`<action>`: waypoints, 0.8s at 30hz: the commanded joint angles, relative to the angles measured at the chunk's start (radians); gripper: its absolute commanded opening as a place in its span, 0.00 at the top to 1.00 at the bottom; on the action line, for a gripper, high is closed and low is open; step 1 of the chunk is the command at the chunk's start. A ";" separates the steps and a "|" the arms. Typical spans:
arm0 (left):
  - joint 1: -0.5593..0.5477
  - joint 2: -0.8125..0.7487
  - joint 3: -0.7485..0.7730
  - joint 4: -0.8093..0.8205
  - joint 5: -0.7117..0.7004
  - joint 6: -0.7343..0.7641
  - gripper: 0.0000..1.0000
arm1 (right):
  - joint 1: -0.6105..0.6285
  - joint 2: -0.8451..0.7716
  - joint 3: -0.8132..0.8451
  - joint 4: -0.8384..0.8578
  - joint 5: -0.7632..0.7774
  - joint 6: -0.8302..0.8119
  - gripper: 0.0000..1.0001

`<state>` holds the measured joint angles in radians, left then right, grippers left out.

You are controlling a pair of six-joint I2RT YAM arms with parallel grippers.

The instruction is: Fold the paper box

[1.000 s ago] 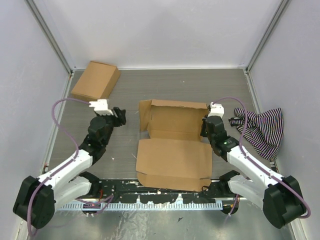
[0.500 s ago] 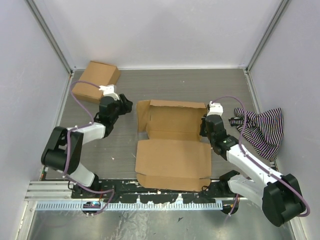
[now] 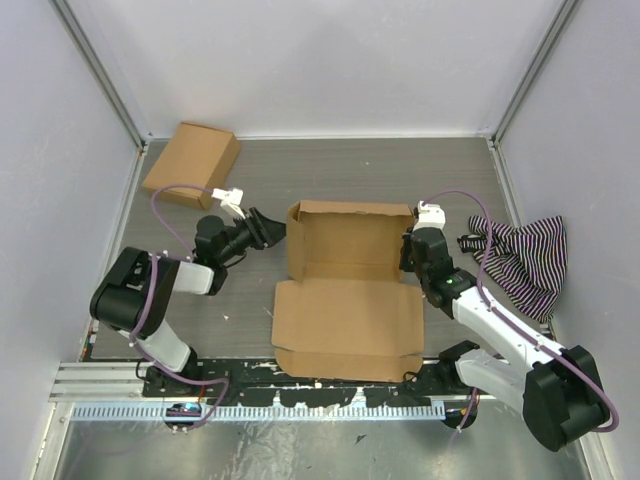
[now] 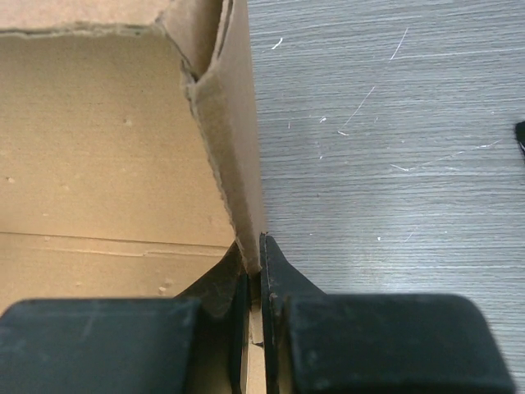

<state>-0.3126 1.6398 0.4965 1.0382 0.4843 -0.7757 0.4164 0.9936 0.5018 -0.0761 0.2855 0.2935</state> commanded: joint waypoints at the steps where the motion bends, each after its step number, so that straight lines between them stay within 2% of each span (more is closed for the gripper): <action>1: -0.034 0.025 -0.033 0.203 0.123 -0.122 0.42 | -0.005 -0.005 0.056 0.063 -0.008 -0.004 0.99; 14: -0.069 -0.033 -0.080 0.164 0.043 -0.087 0.45 | -0.011 -0.004 0.061 0.058 -0.005 -0.005 0.99; 24: -0.083 -0.215 -0.094 -0.088 -0.021 0.083 0.42 | -0.014 -0.006 0.058 0.059 -0.018 -0.005 0.99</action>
<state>-0.3874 1.4696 0.3882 1.0412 0.4965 -0.7891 0.4053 0.9955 0.5133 -0.0769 0.2829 0.2882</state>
